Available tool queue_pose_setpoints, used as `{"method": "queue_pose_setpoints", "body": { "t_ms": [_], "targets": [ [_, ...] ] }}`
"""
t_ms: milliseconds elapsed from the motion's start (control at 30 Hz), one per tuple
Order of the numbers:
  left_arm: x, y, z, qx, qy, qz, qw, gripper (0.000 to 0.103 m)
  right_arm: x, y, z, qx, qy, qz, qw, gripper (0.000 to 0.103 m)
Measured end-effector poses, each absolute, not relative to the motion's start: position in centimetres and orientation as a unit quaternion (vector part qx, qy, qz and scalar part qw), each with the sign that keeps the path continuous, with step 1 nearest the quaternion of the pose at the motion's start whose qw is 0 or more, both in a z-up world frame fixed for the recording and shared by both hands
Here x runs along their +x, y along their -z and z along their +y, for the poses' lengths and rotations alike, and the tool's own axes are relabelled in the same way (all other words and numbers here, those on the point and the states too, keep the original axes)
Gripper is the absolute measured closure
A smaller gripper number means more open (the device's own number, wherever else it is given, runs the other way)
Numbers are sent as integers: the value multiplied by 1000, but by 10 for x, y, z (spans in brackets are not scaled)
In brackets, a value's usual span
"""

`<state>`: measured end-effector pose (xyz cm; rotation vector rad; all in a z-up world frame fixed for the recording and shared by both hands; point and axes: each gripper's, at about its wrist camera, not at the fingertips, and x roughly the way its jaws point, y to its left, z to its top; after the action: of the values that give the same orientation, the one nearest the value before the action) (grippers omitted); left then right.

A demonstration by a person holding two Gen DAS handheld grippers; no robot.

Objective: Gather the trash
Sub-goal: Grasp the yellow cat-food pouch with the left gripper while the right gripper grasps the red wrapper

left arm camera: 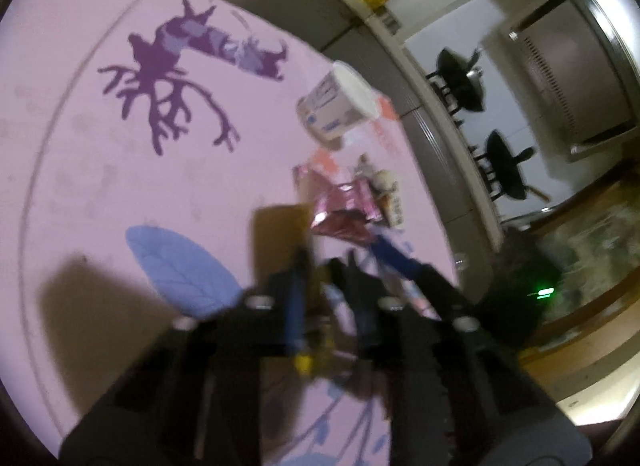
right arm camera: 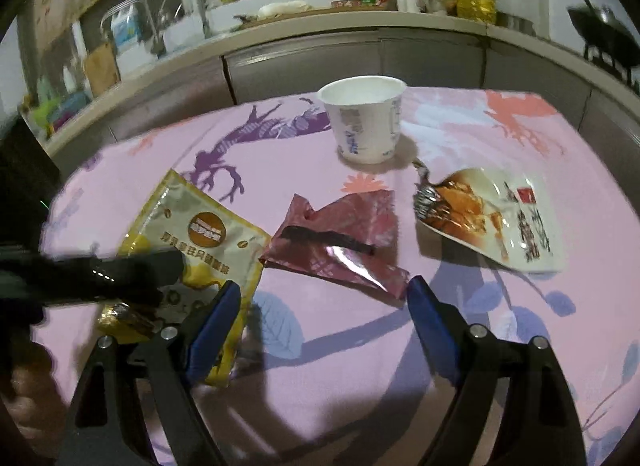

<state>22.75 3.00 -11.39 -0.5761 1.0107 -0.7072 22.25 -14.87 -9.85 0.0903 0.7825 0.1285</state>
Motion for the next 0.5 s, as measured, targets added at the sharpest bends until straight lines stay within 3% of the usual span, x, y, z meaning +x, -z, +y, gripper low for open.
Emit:
{"method": "queue_pose_setpoints", "body": {
  "t_ms": [233,333,400,467,500],
  "targets": [
    [224,114,42,-265,302,461,792,100,232,92,-175,93,-50,382,918,23],
    [215,106,50,-267,298,448,799,100,240,93,-174,78,-43,378,921,32],
    [208,102,57,-271,295,443,802,100,244,93,-173,68,-42,381,921,70],
    [202,99,61,-272,292,443,803,100,245,95,-176,86,-61,391,914,89],
    [199,98,63,-272,290,443,804,100,244,96,-177,91,-63,392,913,94]
  ]
}}
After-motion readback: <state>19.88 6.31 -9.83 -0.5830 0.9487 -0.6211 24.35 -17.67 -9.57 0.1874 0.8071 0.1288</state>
